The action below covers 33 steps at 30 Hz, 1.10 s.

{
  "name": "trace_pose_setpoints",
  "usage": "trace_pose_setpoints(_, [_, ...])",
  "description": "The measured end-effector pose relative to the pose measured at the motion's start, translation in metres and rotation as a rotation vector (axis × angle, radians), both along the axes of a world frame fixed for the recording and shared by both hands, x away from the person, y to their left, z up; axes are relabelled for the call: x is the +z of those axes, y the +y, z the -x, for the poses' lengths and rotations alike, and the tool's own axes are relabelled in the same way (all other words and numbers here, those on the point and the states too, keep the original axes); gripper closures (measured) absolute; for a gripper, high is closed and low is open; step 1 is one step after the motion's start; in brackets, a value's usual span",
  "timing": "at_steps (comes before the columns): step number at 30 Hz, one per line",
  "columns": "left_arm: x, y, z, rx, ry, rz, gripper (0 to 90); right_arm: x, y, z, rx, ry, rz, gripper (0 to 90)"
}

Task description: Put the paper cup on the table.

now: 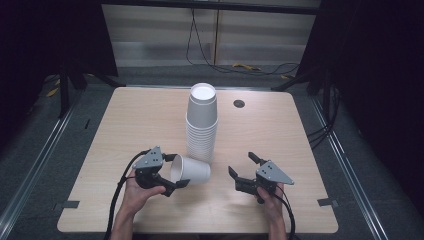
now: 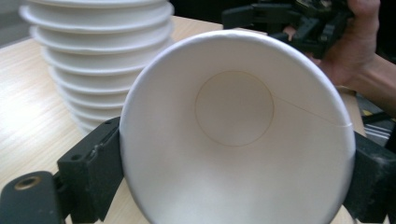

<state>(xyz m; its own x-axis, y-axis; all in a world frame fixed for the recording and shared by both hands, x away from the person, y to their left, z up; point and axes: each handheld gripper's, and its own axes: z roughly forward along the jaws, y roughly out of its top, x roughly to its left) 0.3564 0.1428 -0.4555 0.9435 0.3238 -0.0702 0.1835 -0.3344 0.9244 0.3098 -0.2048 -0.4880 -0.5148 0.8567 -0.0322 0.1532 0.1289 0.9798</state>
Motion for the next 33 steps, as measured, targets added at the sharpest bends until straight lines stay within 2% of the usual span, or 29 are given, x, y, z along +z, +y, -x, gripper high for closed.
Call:
trace_pose_setpoints(4, [-0.001,0.006,0.000,0.025,0.010,0.000,9.7,-0.002,0.003,0.001,-0.053,-0.035,0.068,13.7])
trace_pose_setpoints(7, [0.000,0.011,0.000,0.044,0.008,-0.017,9.7,-0.004,0.002,0.001,-0.077,-0.051,0.060,14.1])
trace_pose_setpoints(10, [0.001,0.017,-0.001,0.060,0.012,-0.020,9.6,-0.009,0.001,0.001,-0.136,-0.114,0.084,15.4])
trace_pose_setpoints(11, [0.001,0.019,-0.002,0.066,0.012,-0.018,9.5,-0.010,0.001,0.002,-0.151,-0.118,0.079,15.9])
trace_pose_setpoints(14, [0.002,0.024,-0.005,0.094,0.020,-0.026,9.5,-0.012,0.002,0.003,-0.151,-0.106,0.076,13.8])
trace_pose_setpoints(17, [0.002,0.027,-0.006,0.102,0.023,-0.020,9.5,-0.015,0.002,0.003,-0.164,-0.129,0.066,13.5])
trace_pose_setpoints(20, [0.003,0.034,-0.007,0.137,0.028,-0.027,9.5,-0.015,0.001,0.004,-0.174,-0.140,0.047,14.2])
trace_pose_setpoints(26, [0.005,0.044,-0.007,0.175,0.033,-0.009,9.5,-0.015,0.000,0.004,-0.170,-0.127,0.030,15.3])
trace_pose_setpoints(29, [0.007,0.052,-0.008,0.214,0.039,0.006,9.5,-0.016,-0.006,0.006,-0.182,-0.129,-0.025,20.0])
trace_pose_setpoints(32, [0.007,0.056,-0.011,0.247,0.058,0.000,9.5,-0.016,-0.006,0.007,-0.185,-0.131,-0.028,19.9])
trace_pose_setpoints(33, [0.007,0.057,-0.011,0.259,0.058,0.006,9.5,-0.016,-0.006,0.008,-0.168,-0.134,-0.032,19.3])
